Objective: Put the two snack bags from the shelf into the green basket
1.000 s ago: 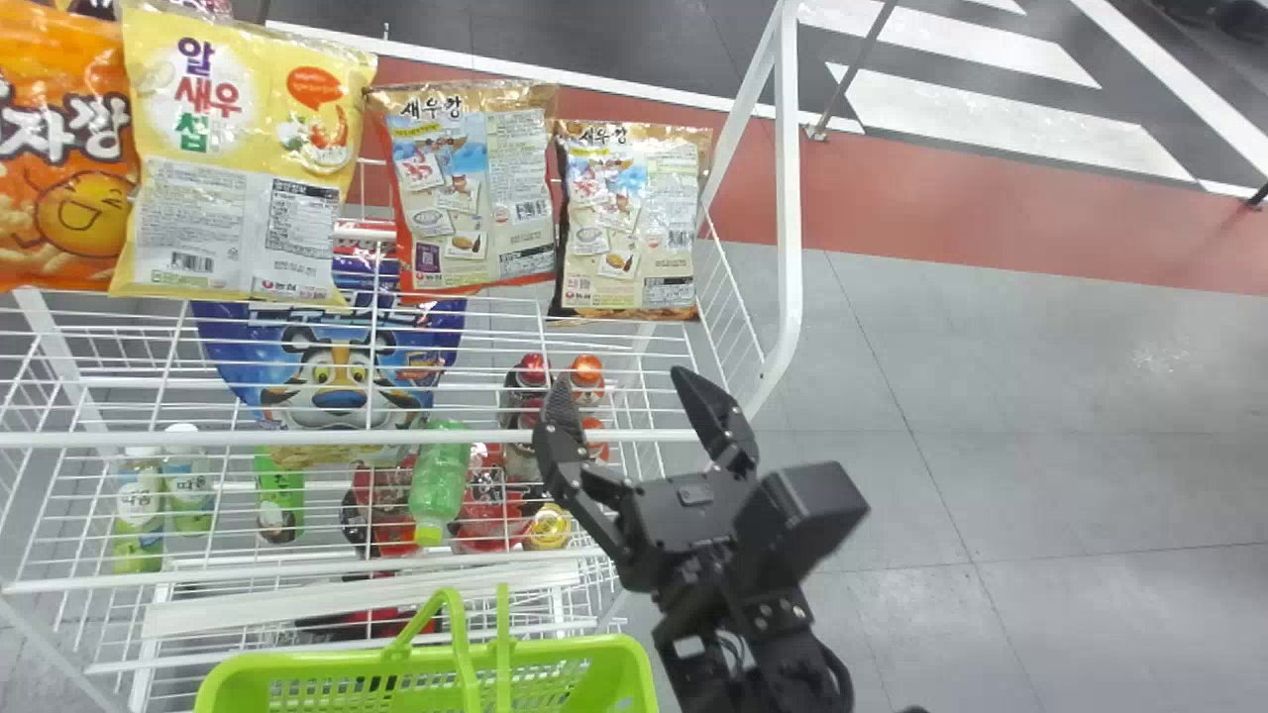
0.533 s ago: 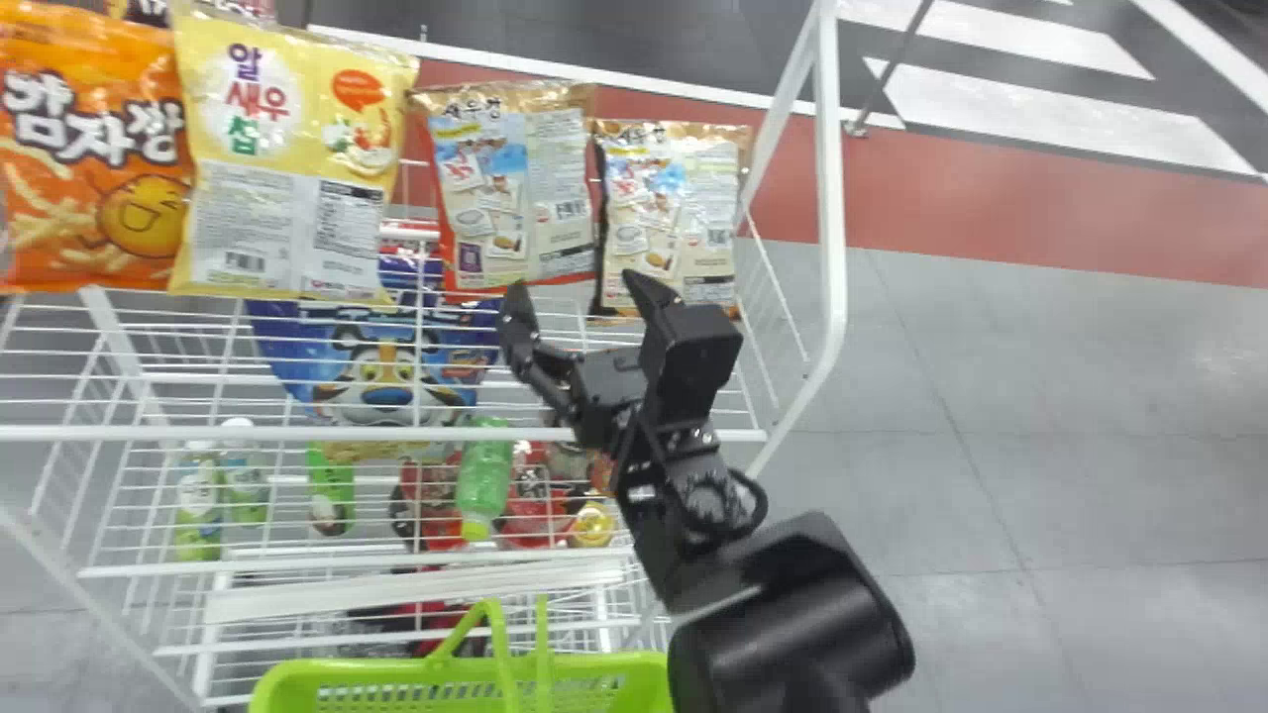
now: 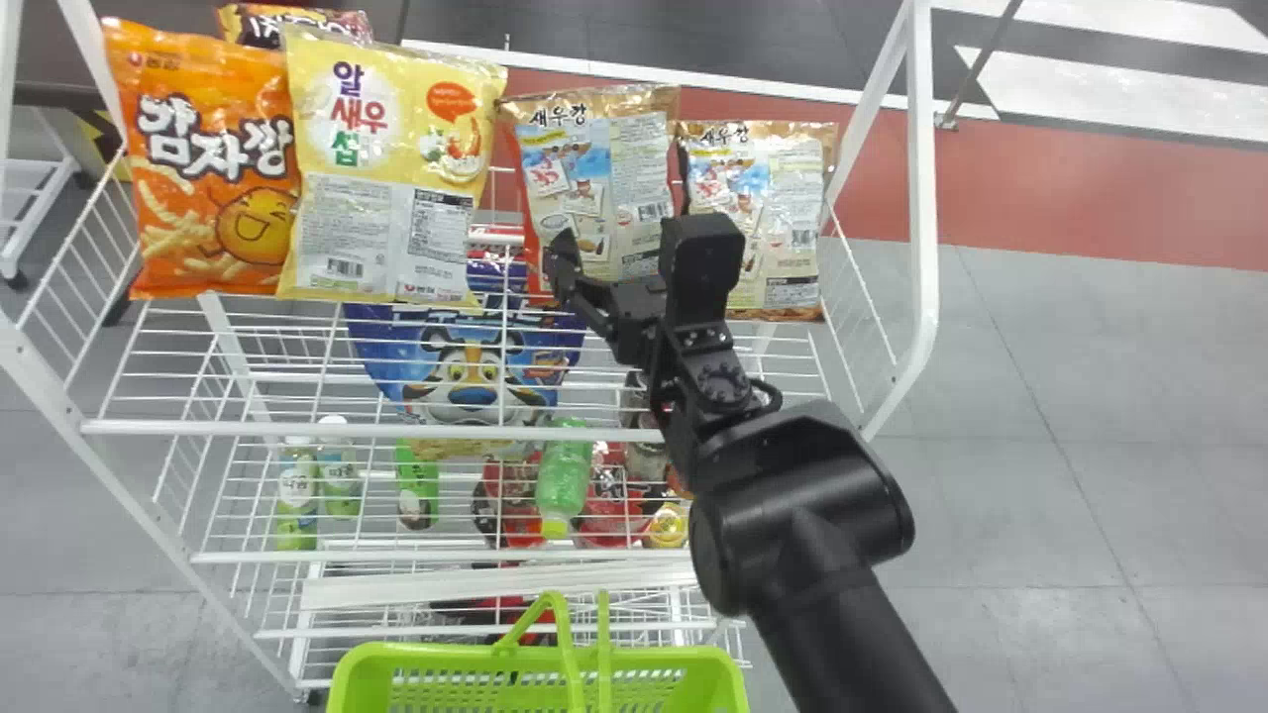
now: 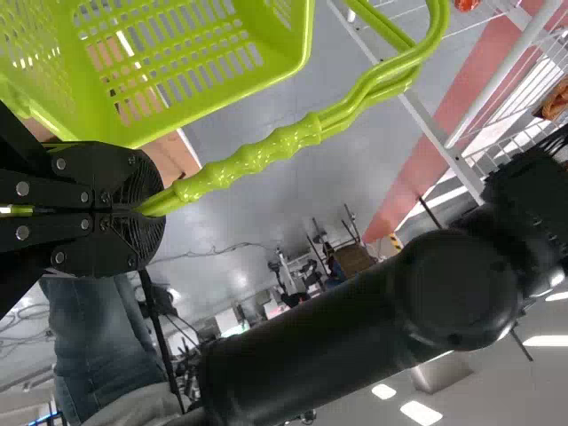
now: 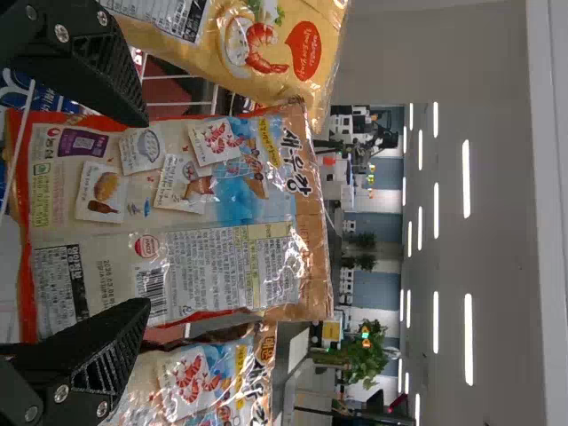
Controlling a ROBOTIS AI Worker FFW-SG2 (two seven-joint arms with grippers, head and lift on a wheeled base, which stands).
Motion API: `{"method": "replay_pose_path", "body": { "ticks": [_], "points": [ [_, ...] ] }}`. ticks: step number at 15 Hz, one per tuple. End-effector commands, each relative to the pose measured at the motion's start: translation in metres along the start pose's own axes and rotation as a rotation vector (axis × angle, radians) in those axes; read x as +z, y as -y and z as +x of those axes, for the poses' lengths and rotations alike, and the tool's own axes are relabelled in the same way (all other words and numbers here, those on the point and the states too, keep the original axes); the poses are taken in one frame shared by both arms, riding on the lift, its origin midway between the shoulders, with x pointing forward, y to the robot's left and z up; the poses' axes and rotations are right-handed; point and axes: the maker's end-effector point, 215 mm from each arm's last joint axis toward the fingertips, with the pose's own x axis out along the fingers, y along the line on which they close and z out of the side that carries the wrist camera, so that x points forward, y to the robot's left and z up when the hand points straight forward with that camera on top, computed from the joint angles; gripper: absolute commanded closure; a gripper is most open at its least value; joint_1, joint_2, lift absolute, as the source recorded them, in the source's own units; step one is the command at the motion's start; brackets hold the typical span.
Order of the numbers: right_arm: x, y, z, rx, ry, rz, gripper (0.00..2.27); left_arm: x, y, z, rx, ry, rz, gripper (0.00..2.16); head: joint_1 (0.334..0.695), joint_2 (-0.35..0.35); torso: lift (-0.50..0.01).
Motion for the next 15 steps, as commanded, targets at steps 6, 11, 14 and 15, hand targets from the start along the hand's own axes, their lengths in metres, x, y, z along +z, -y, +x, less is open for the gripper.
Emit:
{"method": "replay_pose_path", "body": {
  "ticks": [6, 11, 14, 15],
  "points": [
    [0.003, 0.008, 0.048, -0.01, 0.0, -0.027, 0.1, 0.005, -0.006, -0.002, -0.006, 0.011, -0.006, 1.72, 0.695, -0.154, -0.011],
    [-0.006, 0.024, 0.074, -0.015, -0.032, -0.054, 0.15, 0.007, -0.006, -0.005, -0.009, 0.016, -0.004, 1.72, 0.695, -0.155, -0.011],
    [-0.009, 0.01, 0.072, 0.025, -0.039, -0.061, 0.97, 0.009, -0.007, -0.006, -0.009, 0.022, -0.005, 1.72, 0.695, -0.154, -0.011],
    [-0.007, 0.002, 0.068, 0.037, -0.024, -0.06, 1.63, 0.01, -0.007, -0.007, -0.011, 0.026, -0.007, 1.72, 0.695, -0.15, -0.011]
  ]
}}
